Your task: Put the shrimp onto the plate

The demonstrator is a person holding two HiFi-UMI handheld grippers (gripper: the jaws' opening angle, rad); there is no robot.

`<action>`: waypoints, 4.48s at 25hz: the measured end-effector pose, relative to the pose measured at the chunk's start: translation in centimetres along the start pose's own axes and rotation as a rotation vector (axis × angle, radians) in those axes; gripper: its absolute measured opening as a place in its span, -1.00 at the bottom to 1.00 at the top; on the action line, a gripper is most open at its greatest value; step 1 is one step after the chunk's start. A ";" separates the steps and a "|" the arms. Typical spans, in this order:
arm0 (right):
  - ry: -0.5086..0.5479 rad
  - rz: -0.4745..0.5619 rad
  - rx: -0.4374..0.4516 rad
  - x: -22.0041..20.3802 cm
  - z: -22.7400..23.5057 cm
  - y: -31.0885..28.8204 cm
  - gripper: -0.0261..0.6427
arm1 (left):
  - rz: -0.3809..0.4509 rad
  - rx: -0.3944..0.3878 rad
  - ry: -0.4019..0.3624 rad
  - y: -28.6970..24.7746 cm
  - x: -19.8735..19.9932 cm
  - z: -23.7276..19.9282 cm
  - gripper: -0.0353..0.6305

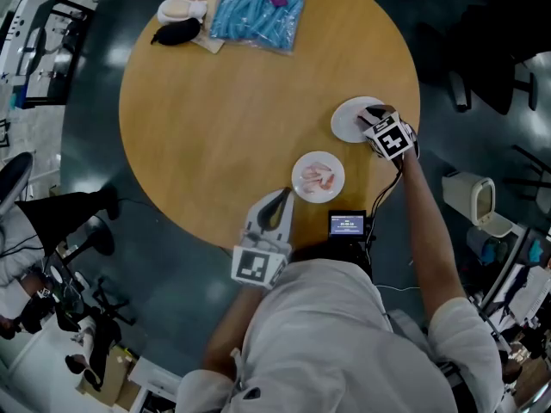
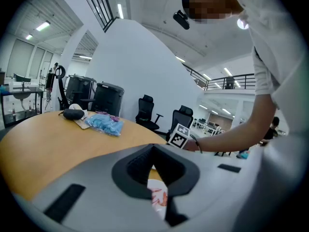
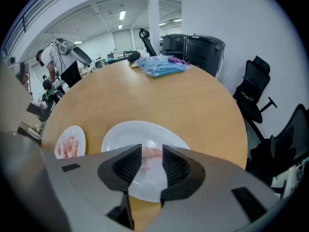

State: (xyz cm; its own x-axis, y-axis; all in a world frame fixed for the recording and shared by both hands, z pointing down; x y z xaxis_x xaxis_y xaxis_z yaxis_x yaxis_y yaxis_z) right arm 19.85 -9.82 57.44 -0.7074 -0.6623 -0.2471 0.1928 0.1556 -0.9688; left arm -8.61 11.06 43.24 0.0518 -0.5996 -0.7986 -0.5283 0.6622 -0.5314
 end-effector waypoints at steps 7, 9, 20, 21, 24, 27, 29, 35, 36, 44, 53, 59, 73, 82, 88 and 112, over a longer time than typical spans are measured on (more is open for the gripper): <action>0.116 -0.046 -0.012 0.8 -0.1 0.0 -0.39 | 0.001 0.011 0.009 0.3 0.1 0.1 -0.87; 0.269 -0.095 -0.030 0.5 0.6 0.4 -0.39 | 0.005 0.017 0.012 0.5 0.1 -0.1 -0.87; 0.729 -0.194 0.064 2.5 1.4 -1.4 -0.64 | -0.003 0.017 0.034 0.8 -0.8 0.1 -0.87; 0.753 -0.202 0.068 2.5 1.1 -1.5 -0.64 | 0.001 0.017 0.034 0.8 -0.7 0.2 -0.87; 0.831 -0.242 0.059 2.3 0.5 -1.8 -0.64 | -0.003 0.014 0.042 0.9 -0.8 0.3 -0.87; 0.904 -0.276 0.058 2.4 -0.1 -2.1 -0.64 | -0.008 0.016 0.060 1.0 -1.1 0.0 -0.87; 0.951 -0.300 0.064 2.8 -0.4 -2.1 -0.63 | -0.008 0.018 0.065 1.2 -1.2 0.0 -0.87; 1.059 -0.325 0.062 3.1 -1.8 -2.3 -0.75 | -0.003 0.013 0.046 1.4 -1.3 0.2 -0.87; 1.050 -0.316 0.065 3.0 -2.0 -2.3 -0.76 | -0.001 0.011 0.044 1.4 -1.3 0.2 -0.87; 0.828 -0.196 0.087 1.5 -2.7 -0.4 -0.79 | 0.019 -0.011 0.028 2.3 -1.5 0.1 -0.87; 0.636 0.018 0.132 -0.9 -10.8 5.4 -0.79 | 0.064 -0.060 0.004 3.7 -1.8 0.2 -0.87; 0.608 -0.084 0.172 -4.5 -19.4 2.8 -0.79 | 0.068 -0.095 -0.013 4.4 -2.2 0.1 -0.87; 0.544 -0.272 0.026 -5.1 -22.5 0.3 -0.78 | 0.068 -0.104 -0.005 6.3 -3.4 -0.2 -0.87; 0.511 -0.273 0.005 -4.4 -21.7 0.7 -0.68 | 0.086 -0.108 -0.009 6.7 -3.2 -0.6 -0.87; 0.270 0.096 -0.091 -3.7 -19.3 8.1 -0.80 | 0.104 -0.095 -0.046 6.9 -1.6 -0.3 -0.87; -0.357 1.017 -0.269 -11.7 -21.7 21.8 -0.87 | 0.172 -0.011 -0.173 6.7 1.9 5.4 -0.87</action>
State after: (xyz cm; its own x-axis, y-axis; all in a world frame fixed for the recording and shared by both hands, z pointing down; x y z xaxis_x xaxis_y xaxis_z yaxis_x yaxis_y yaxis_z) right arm 17.52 17.23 38.81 -0.0584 -0.3016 -0.9517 0.3877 0.8716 -0.3000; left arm -7.43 16.81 36.69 0.1041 -0.3916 -0.9142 -0.5512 0.7424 -0.3808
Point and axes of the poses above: the fingertips, and each gripper's own axes: y backward along the fingers, z to its right, x out of its top, the point moved 10 cm from there along y, backward along the fingers, and after that the axes turned 11 degrees about -z, right-handed, at the moved point
